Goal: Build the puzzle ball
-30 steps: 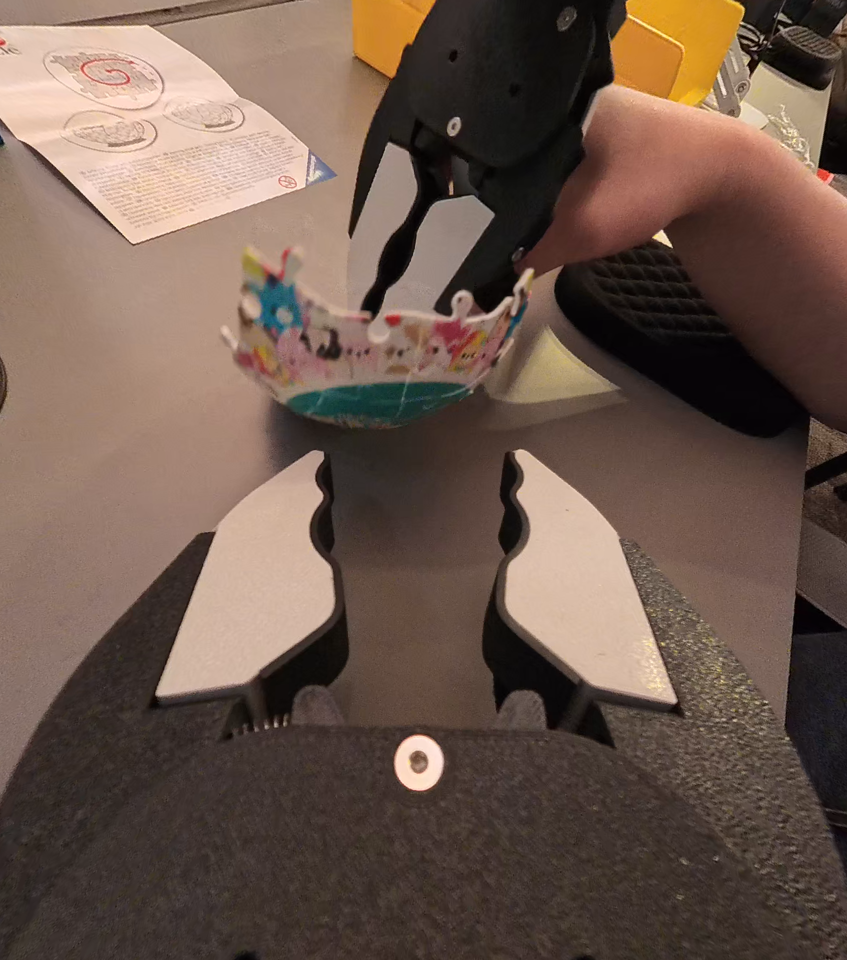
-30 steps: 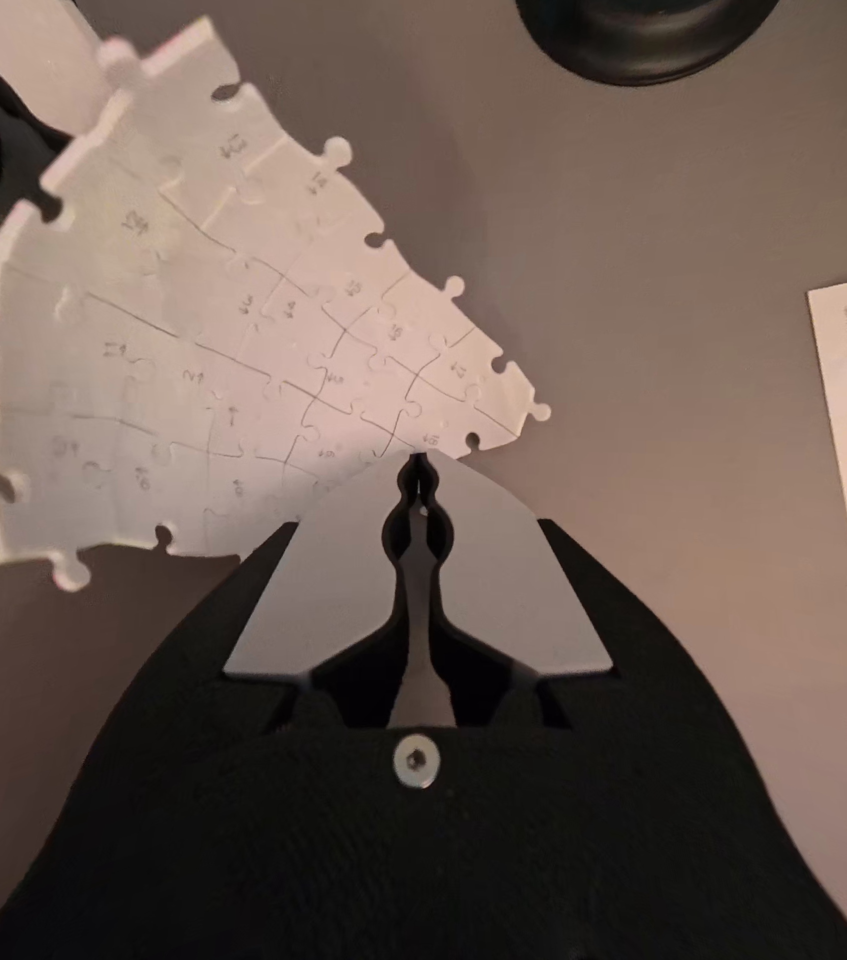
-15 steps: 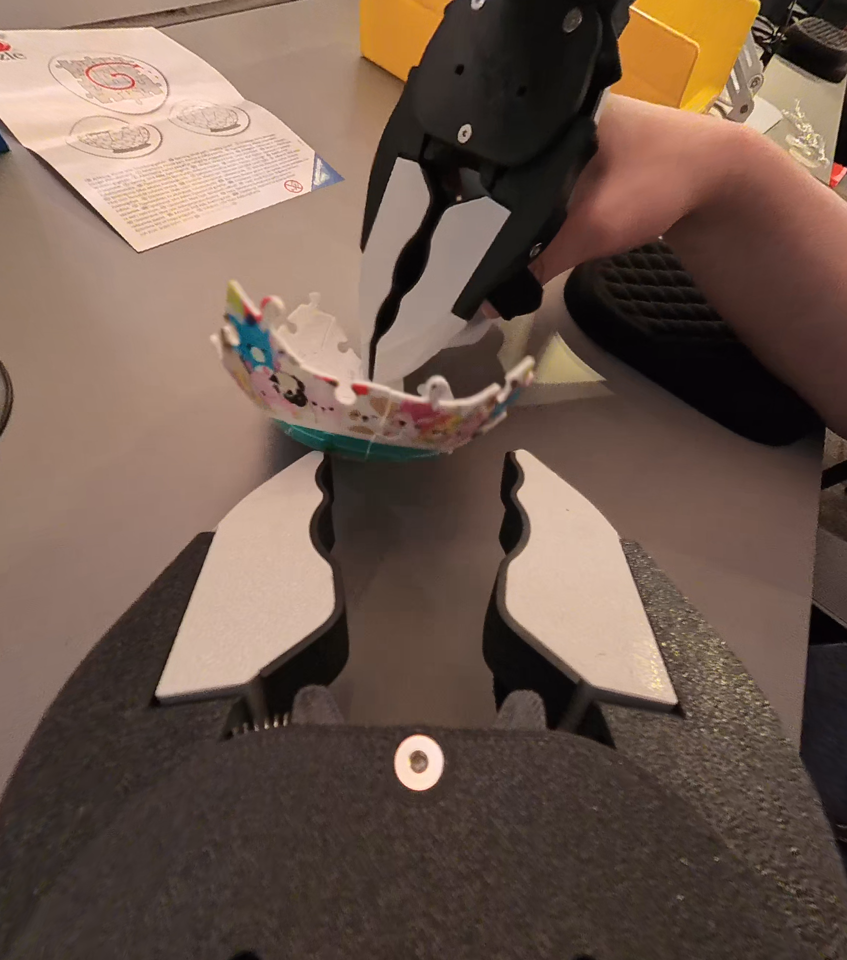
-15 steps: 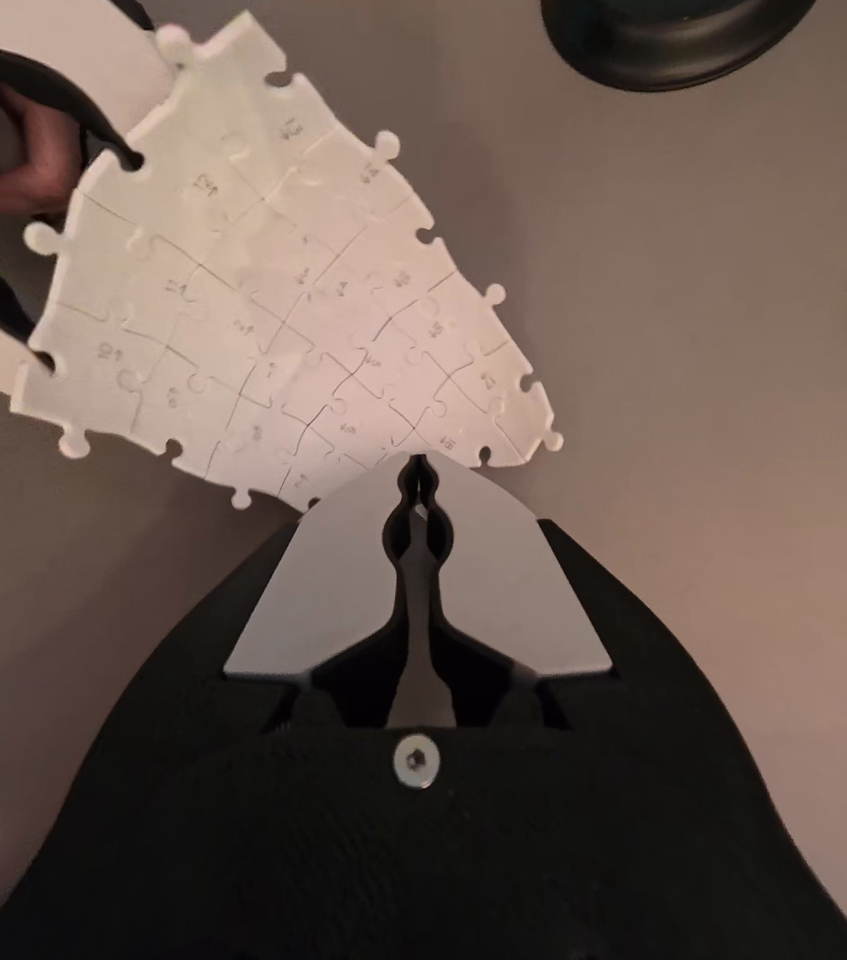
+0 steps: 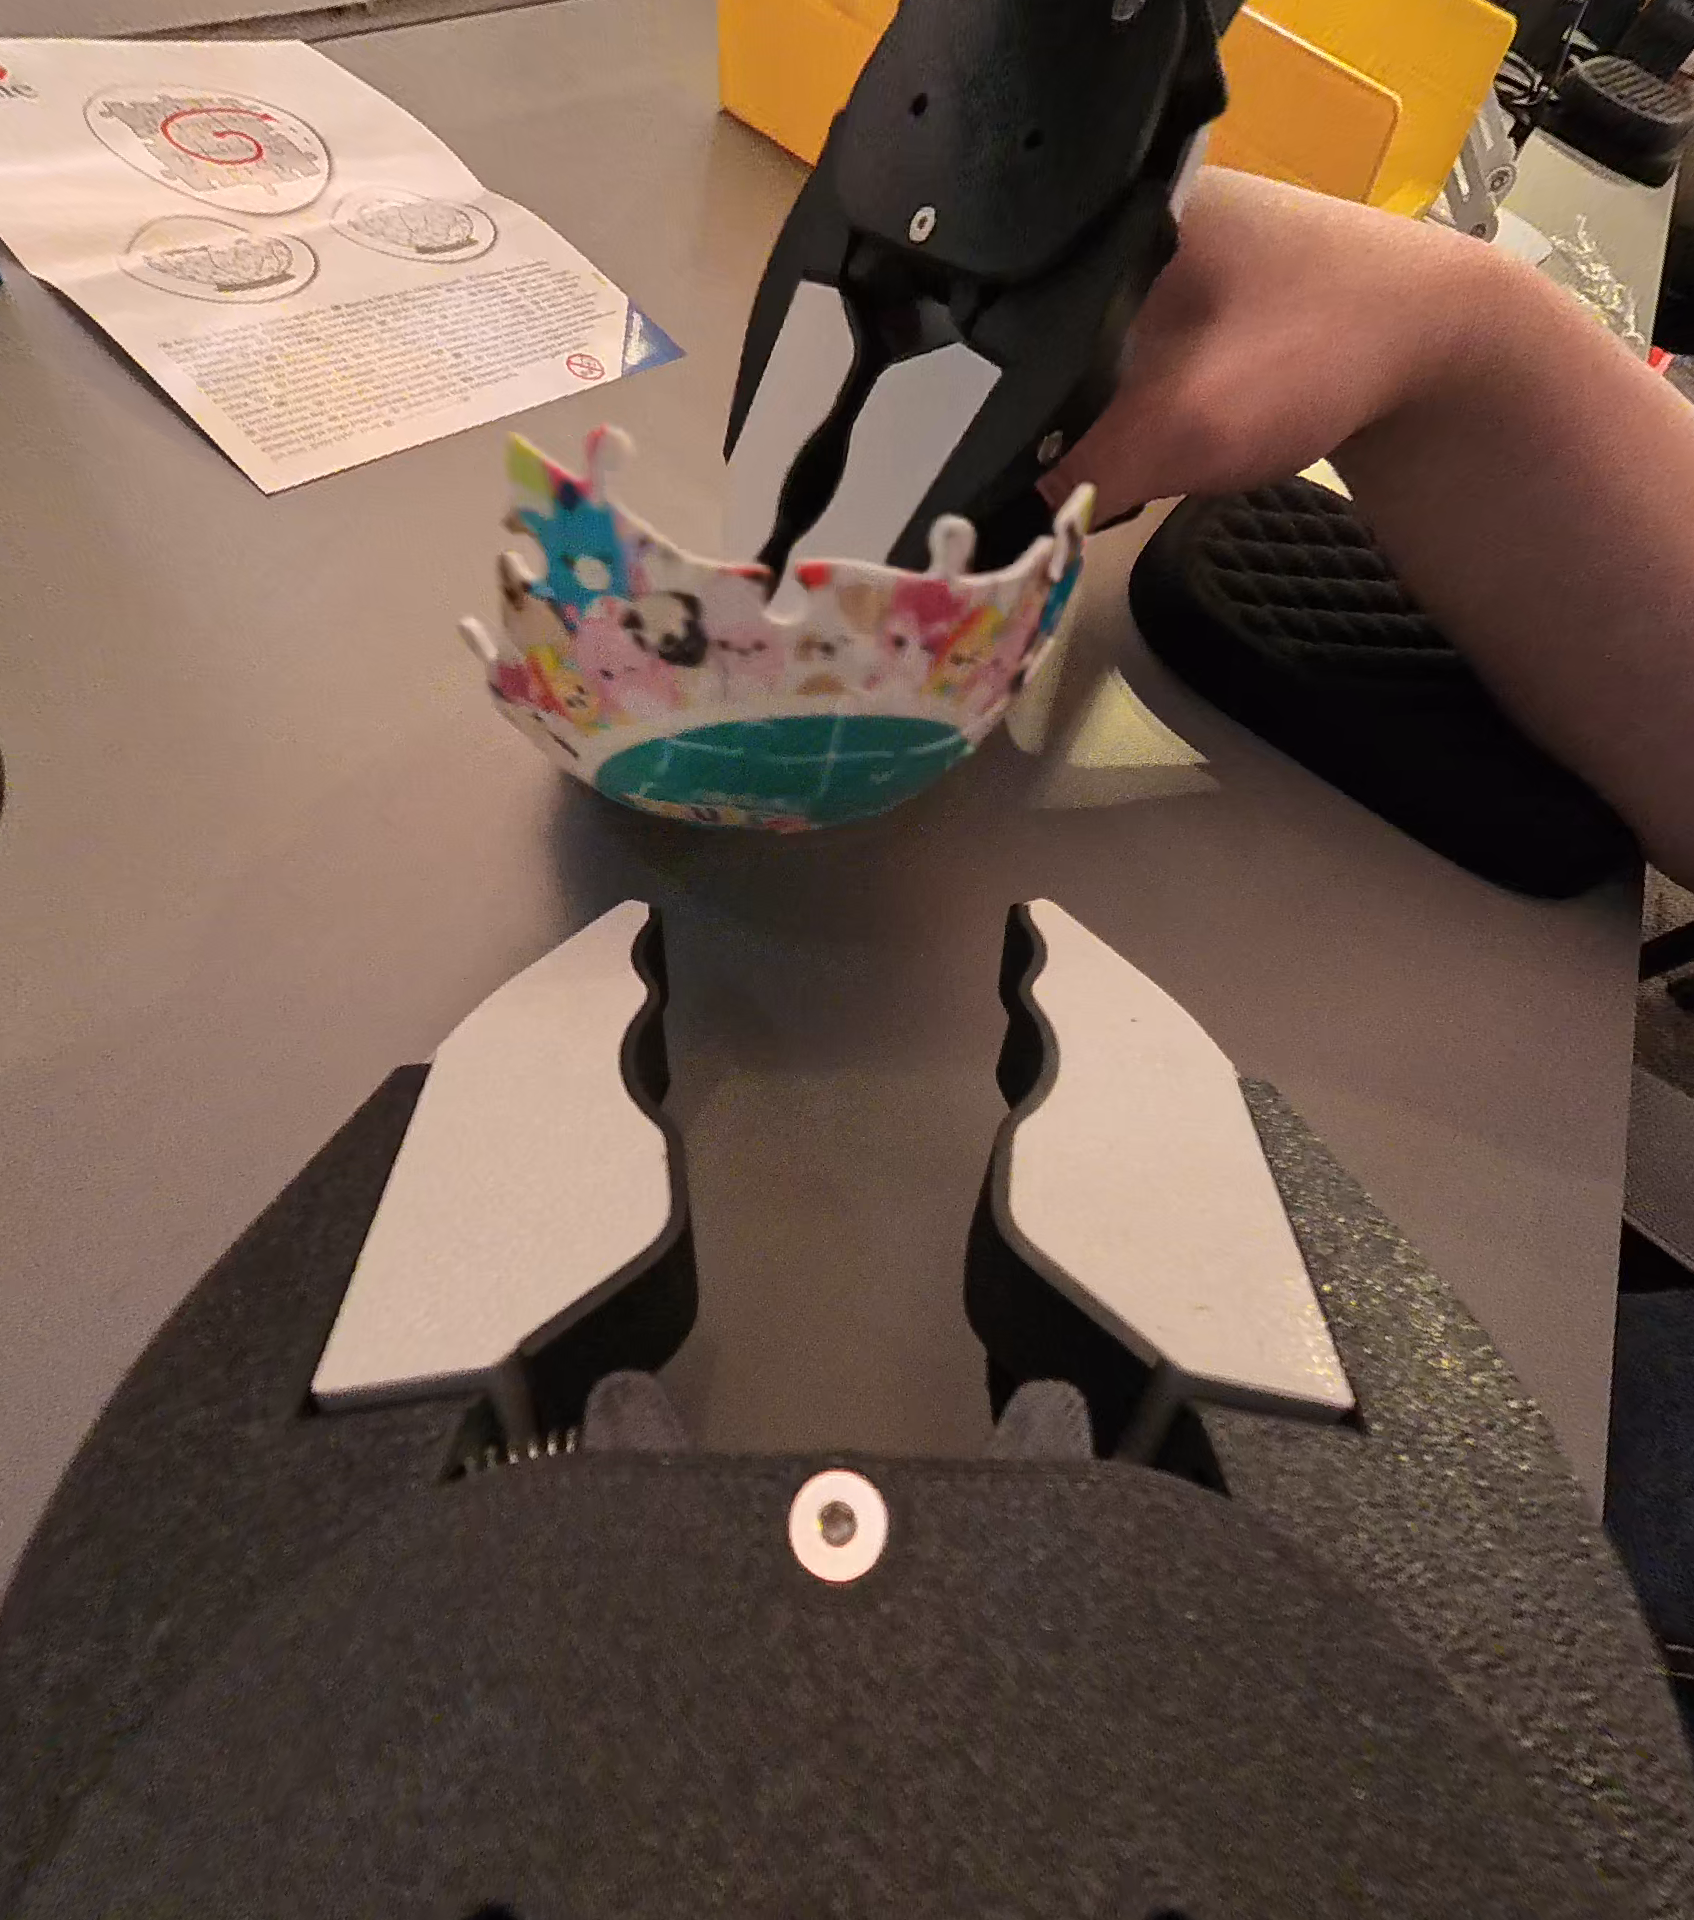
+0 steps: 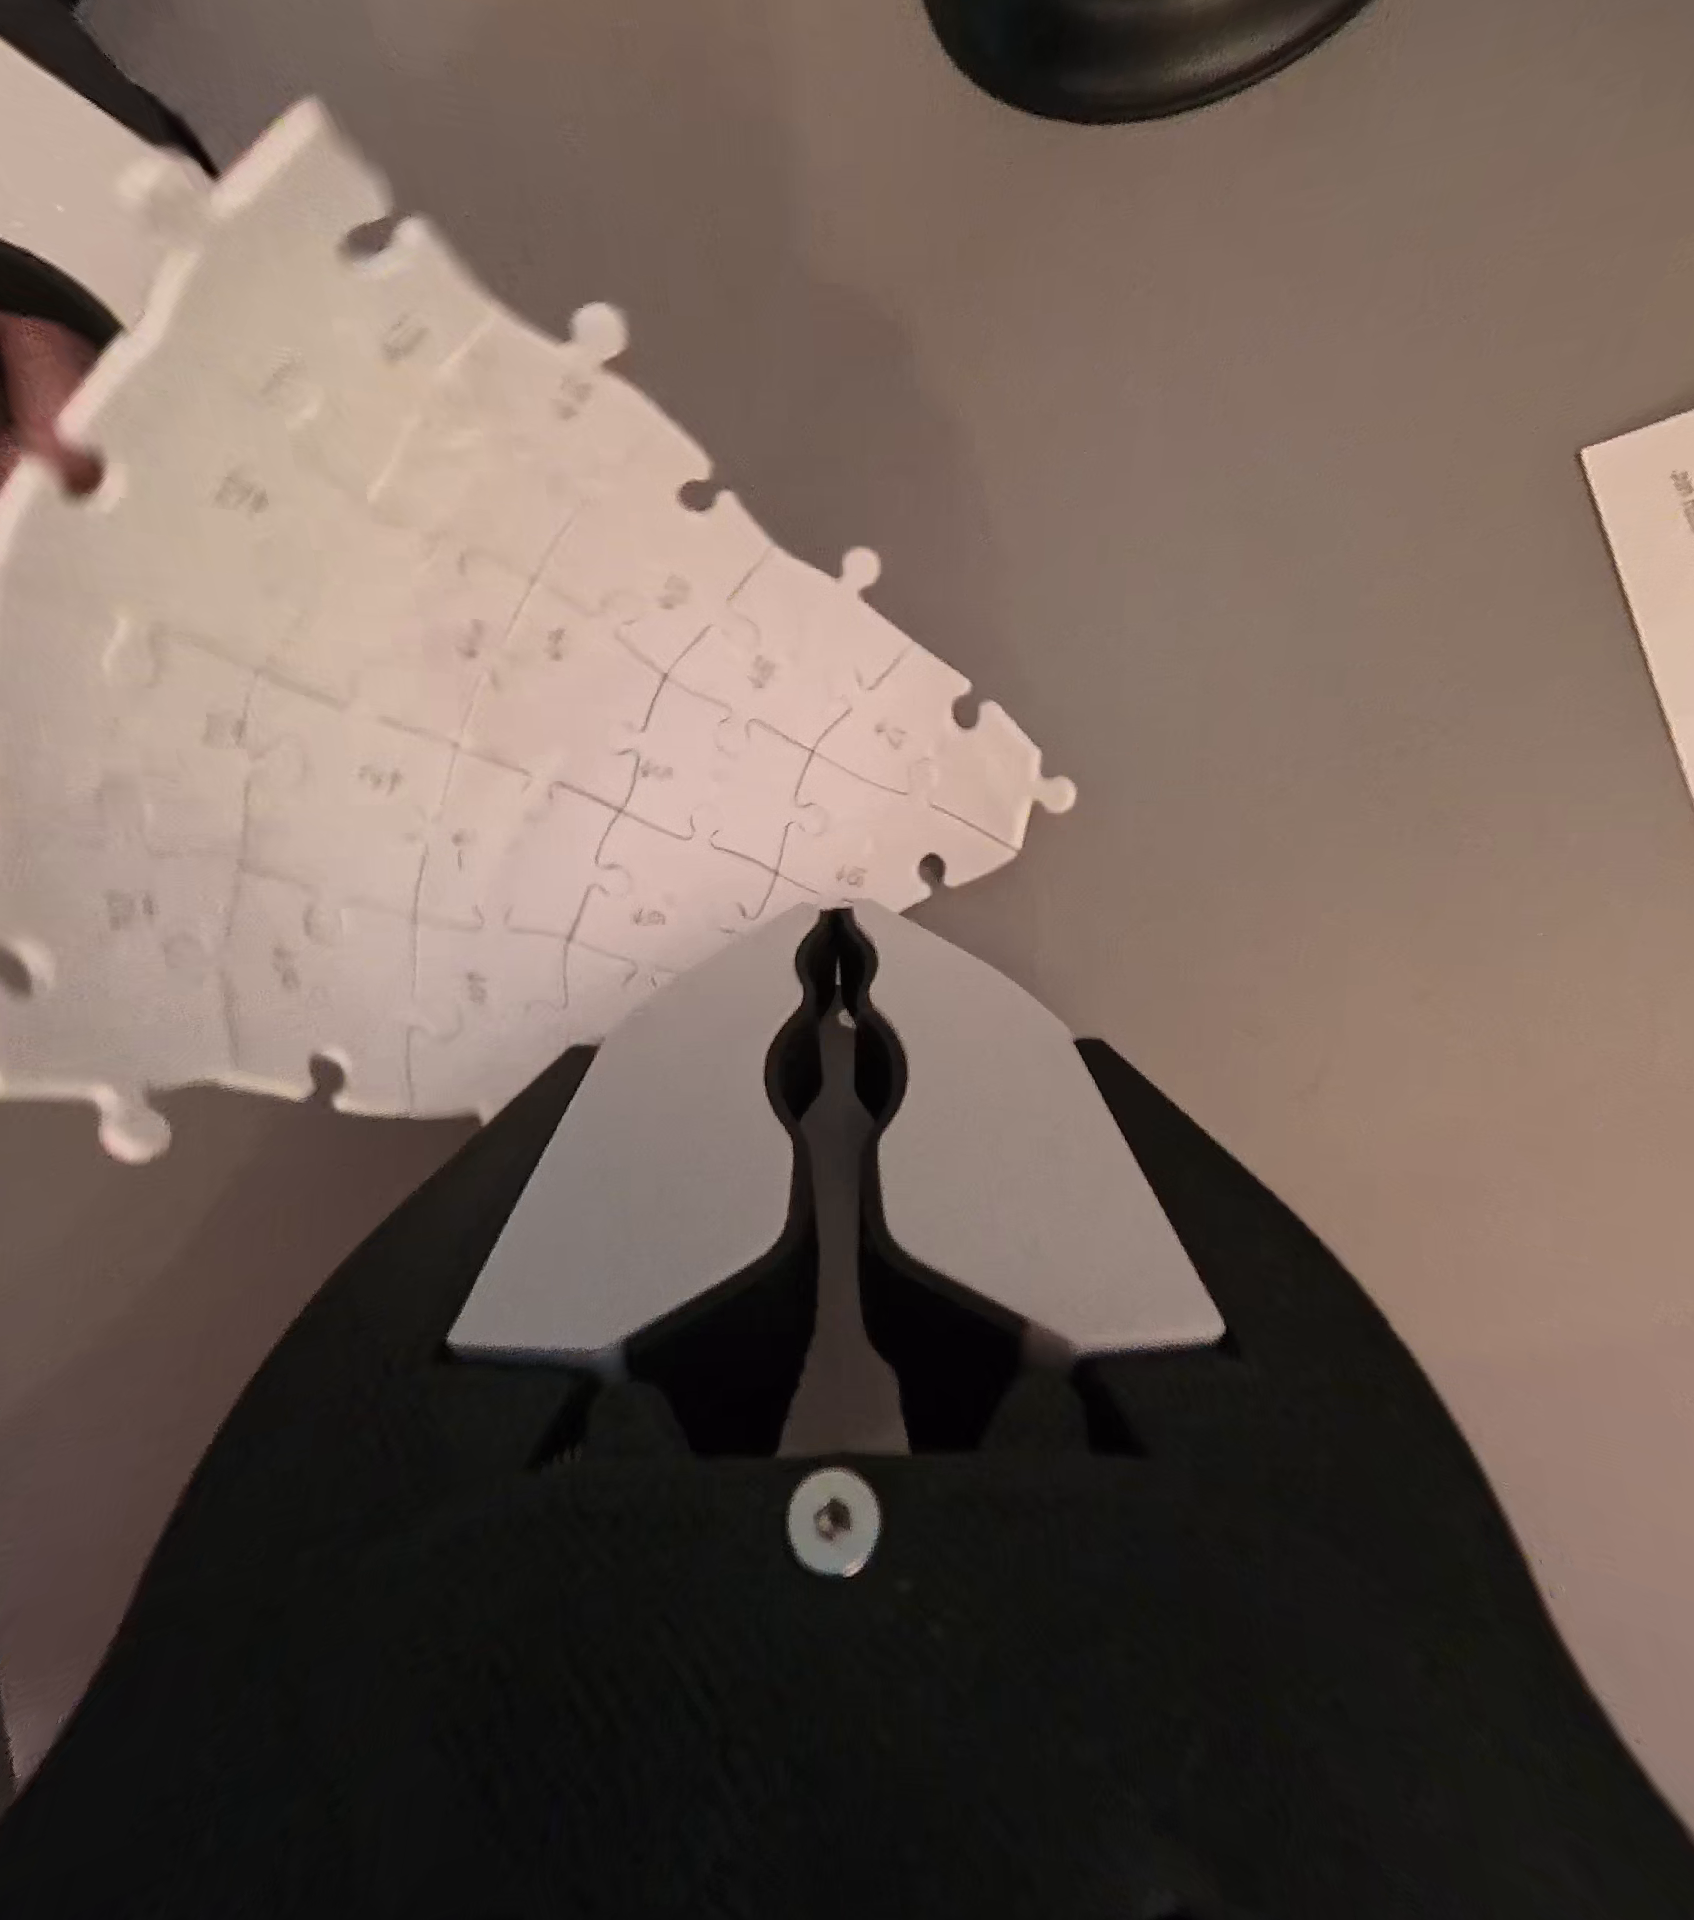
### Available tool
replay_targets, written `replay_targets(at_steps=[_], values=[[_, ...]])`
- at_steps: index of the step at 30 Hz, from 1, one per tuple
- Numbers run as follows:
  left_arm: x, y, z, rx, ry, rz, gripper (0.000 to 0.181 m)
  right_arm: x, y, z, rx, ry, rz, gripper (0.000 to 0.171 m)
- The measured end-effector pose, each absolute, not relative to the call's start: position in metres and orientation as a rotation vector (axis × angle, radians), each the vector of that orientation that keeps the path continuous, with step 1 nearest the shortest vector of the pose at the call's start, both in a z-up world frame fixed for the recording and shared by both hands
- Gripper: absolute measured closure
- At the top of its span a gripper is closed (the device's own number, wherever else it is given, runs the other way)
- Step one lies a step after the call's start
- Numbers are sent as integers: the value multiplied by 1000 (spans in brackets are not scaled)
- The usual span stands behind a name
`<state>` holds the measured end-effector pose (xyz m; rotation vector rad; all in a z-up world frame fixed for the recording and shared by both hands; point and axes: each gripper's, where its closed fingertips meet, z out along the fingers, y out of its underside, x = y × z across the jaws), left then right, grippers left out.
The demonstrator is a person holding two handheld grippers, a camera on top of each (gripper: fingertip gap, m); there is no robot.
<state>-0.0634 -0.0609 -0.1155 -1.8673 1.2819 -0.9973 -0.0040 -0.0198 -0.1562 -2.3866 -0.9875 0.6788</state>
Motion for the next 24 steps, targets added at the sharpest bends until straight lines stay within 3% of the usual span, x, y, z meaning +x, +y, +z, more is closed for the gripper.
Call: replay_targets(at_steps=[14,24], values=[[-63,-67,-117,-1866,1311,-1003,119,-7,-23,-155,-2323,-1031,679,170],[-73,-75,-130,-1929,1306,-994,119,-8,-24,-121,-2145,-1030,655,170]])
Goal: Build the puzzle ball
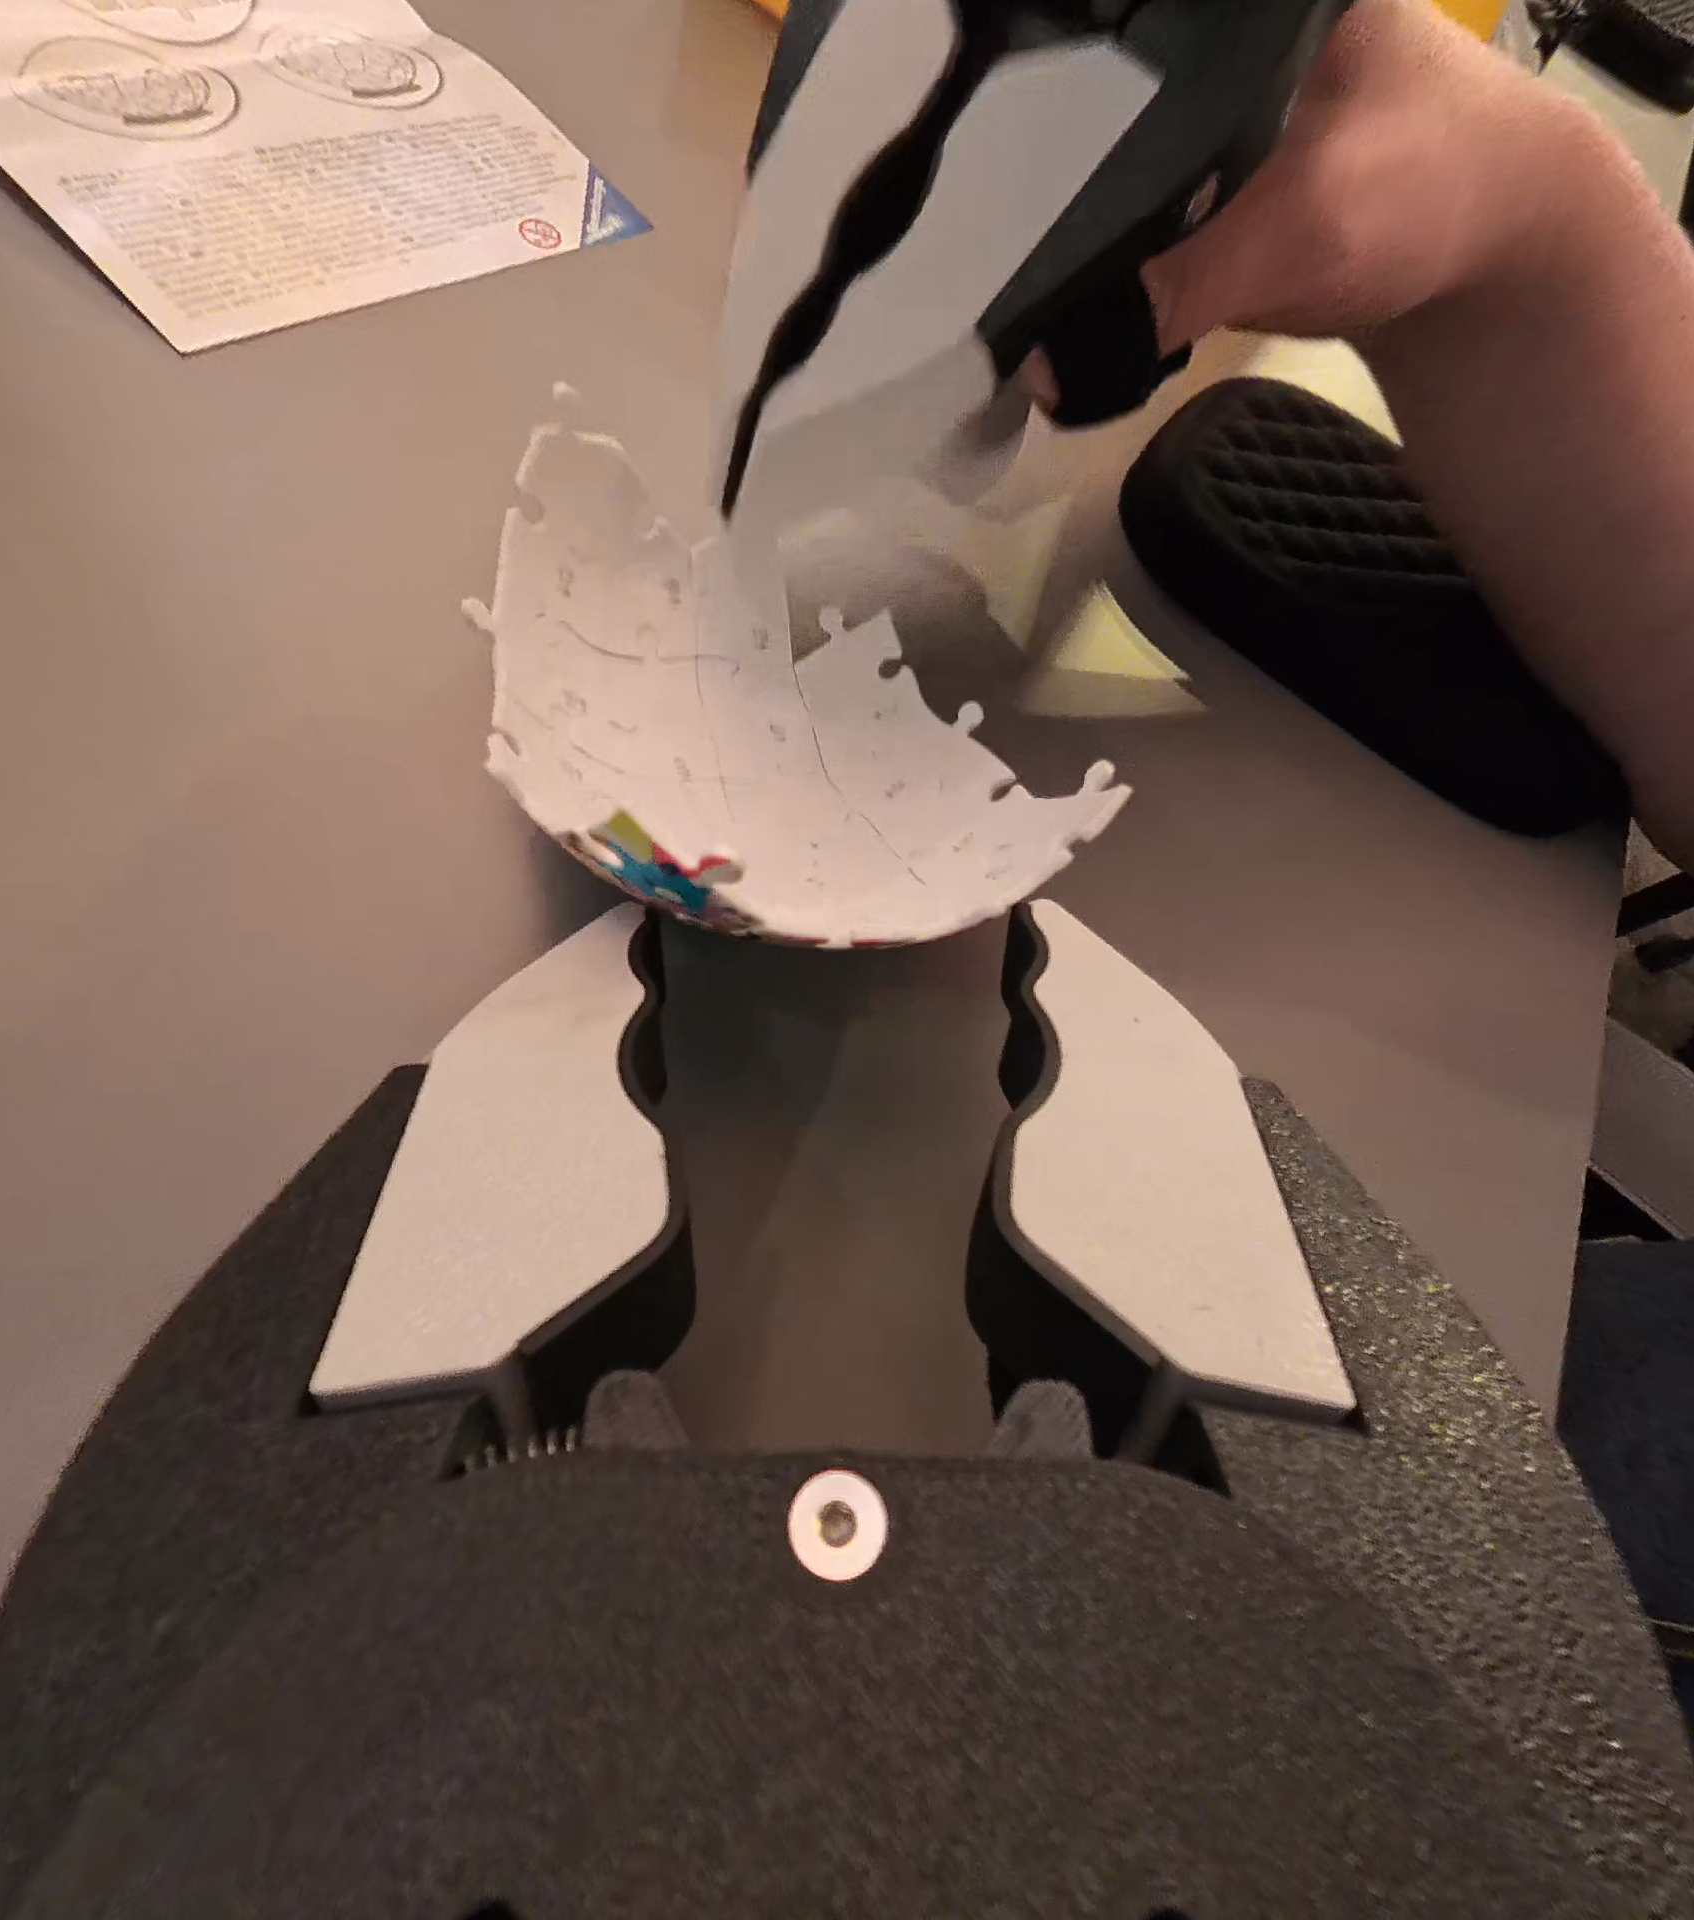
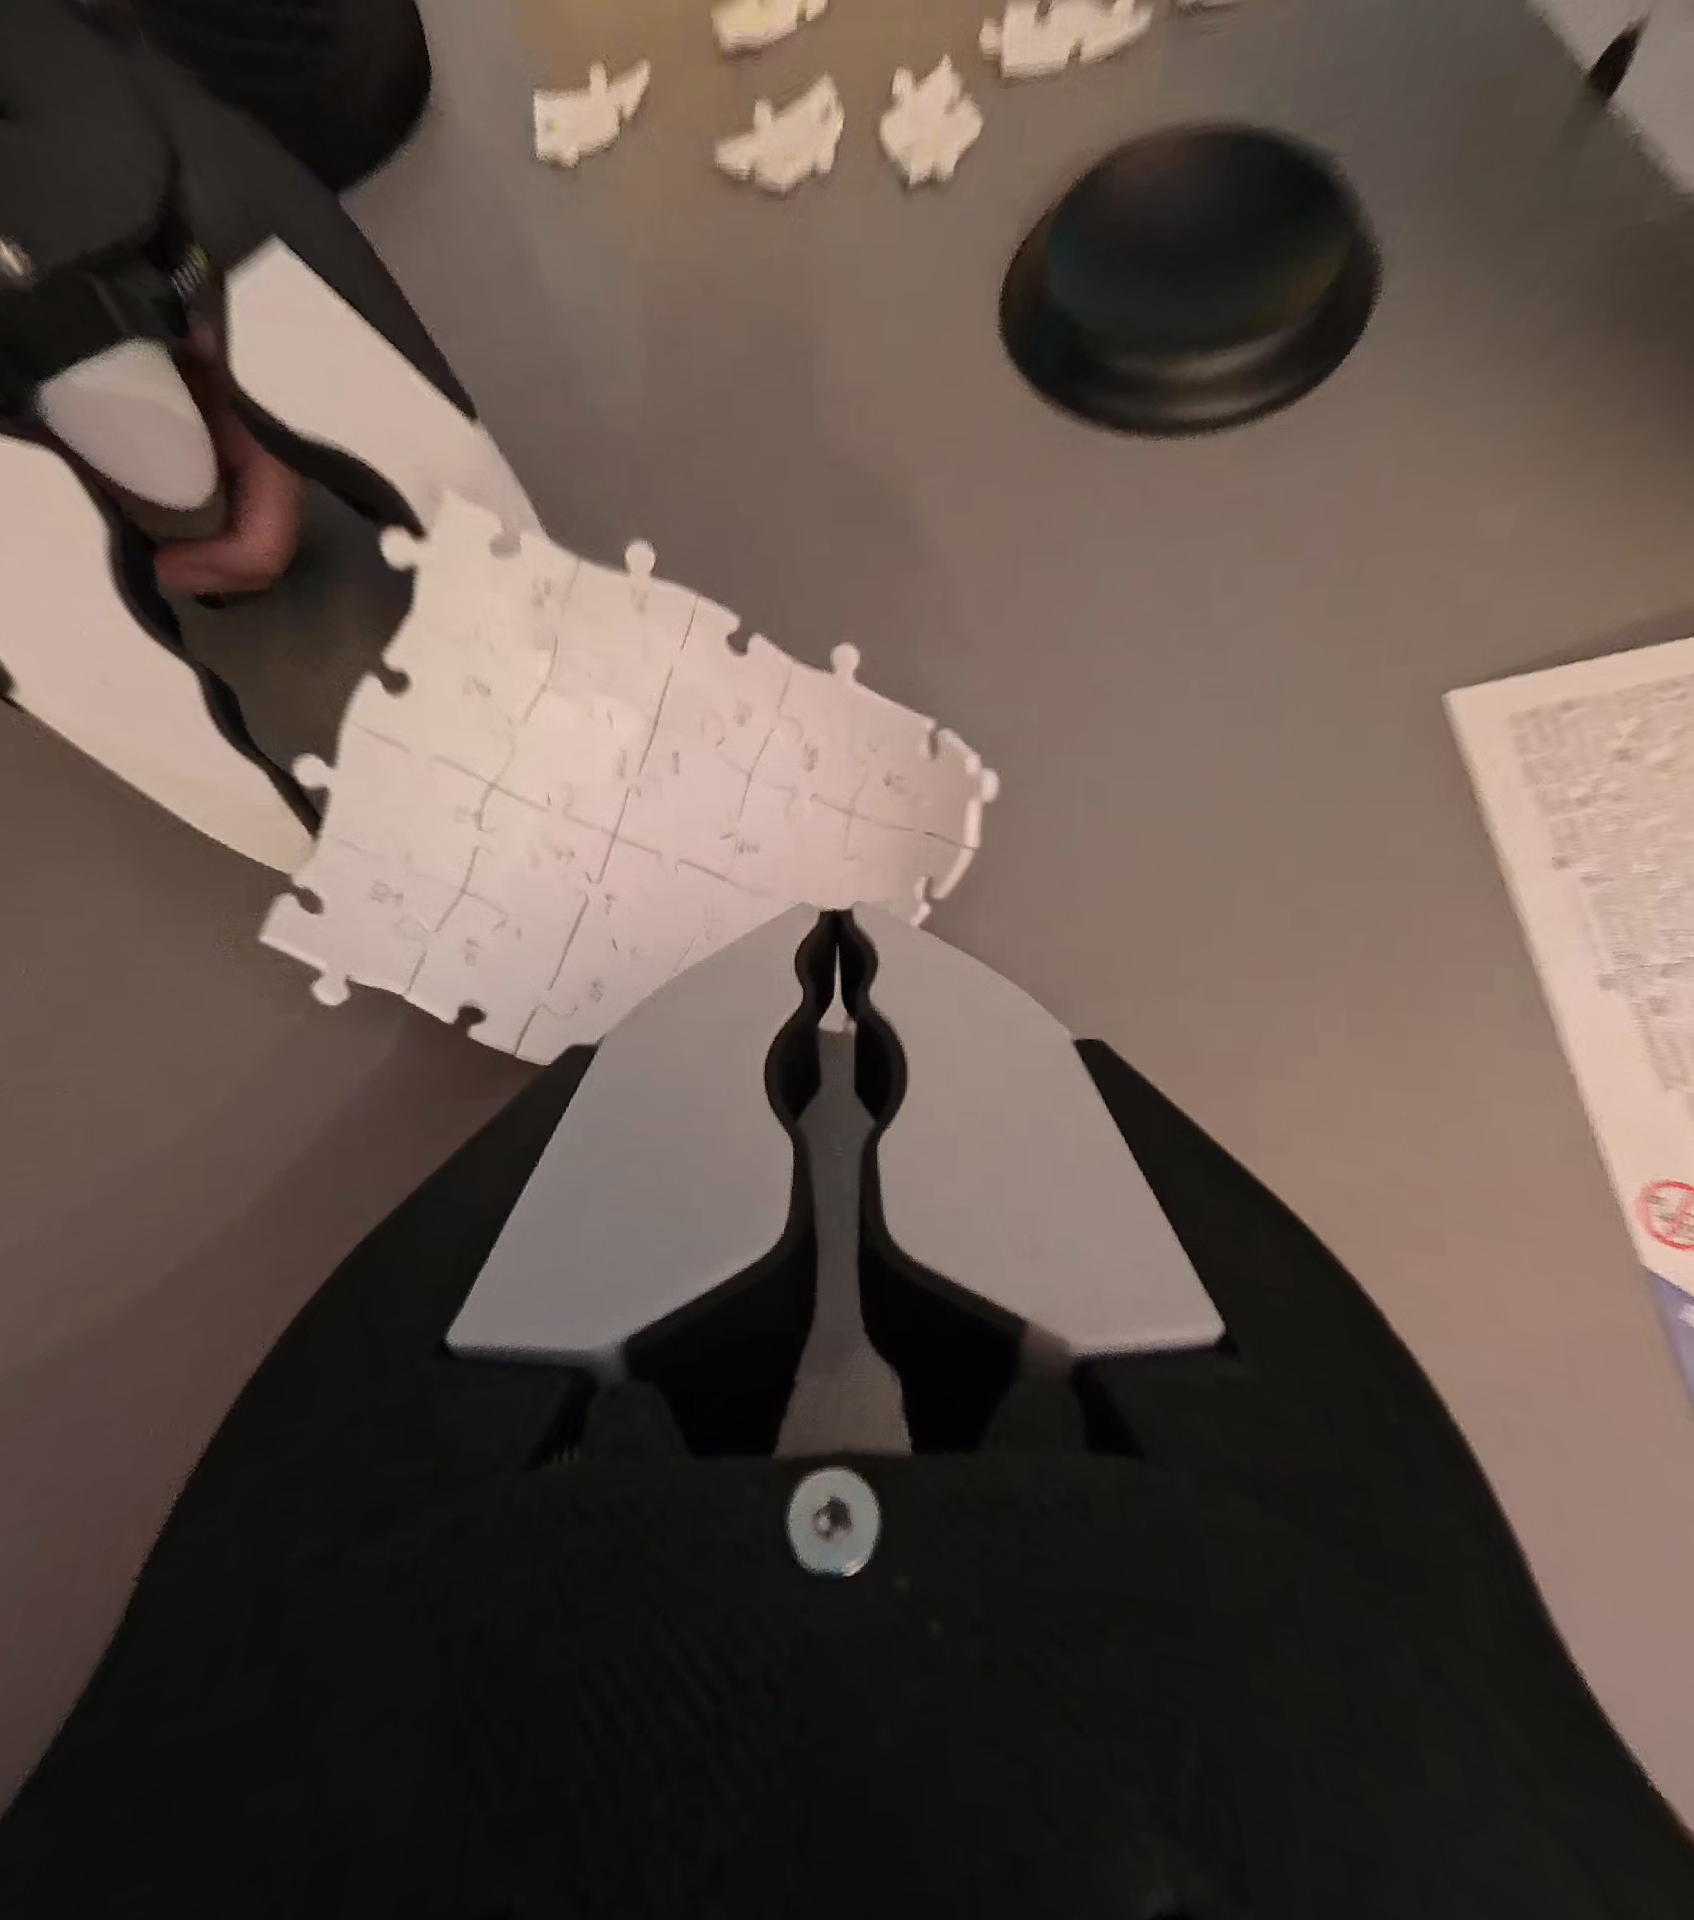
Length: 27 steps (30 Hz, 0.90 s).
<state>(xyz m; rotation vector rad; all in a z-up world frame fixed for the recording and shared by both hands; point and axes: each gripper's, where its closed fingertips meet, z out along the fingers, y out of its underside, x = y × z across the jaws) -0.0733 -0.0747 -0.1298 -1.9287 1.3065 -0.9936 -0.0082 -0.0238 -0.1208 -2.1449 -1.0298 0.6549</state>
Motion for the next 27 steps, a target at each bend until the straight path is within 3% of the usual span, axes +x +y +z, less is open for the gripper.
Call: replay_targets(at_steps=[7,27], values=[[-90,-86,-141,-2004,1329,-947,120,15,-14,-81,-1996,-701,891,163],[-109,-109,-137,-1979,1303,-964,121,-6,-46,-137,-2225,-916,721,157]])
